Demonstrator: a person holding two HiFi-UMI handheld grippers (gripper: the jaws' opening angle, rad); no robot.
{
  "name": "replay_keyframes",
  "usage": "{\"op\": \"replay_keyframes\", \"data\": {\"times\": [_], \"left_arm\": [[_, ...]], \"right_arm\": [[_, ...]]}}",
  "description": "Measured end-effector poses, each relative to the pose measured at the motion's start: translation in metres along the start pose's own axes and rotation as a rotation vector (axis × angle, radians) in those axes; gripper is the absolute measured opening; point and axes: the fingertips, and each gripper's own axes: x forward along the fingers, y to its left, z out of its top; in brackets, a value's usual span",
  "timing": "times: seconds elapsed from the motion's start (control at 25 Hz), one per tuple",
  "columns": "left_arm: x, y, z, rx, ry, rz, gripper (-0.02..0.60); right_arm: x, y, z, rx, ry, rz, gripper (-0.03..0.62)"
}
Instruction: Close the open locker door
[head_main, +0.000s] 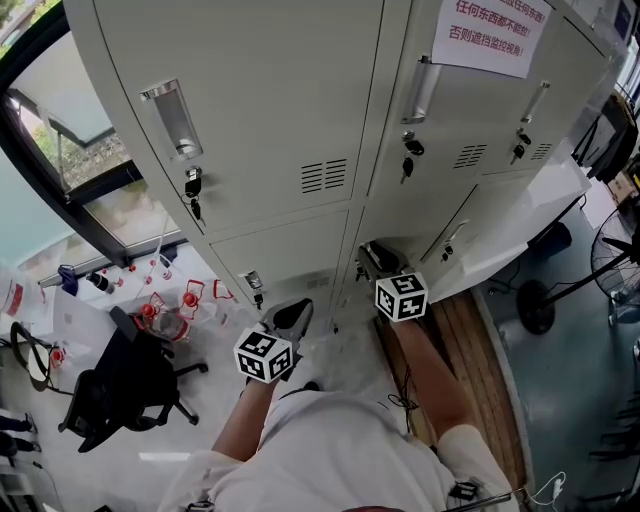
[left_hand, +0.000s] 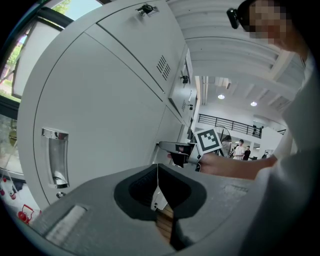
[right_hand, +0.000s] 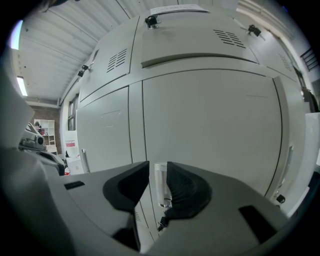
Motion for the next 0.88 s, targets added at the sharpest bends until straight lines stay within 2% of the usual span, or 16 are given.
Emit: {"op": "replay_keyframes", "data": {"times": [0.32, 0.88], "left_arm": [[0.005, -0.021, -0.006, -0.001, 0.005, -0.018, 0.015], [0.022, -0.105, -0.029, -0.003, 0.03, -0.09, 0.016]], "right_arm": [[-0.04, 0.0, -0.001, 0.01, 0.012, -0.01, 0.107], [-0.162, -0.014, -0.013, 0.044, -0.022, -0.072, 0.046]]}}
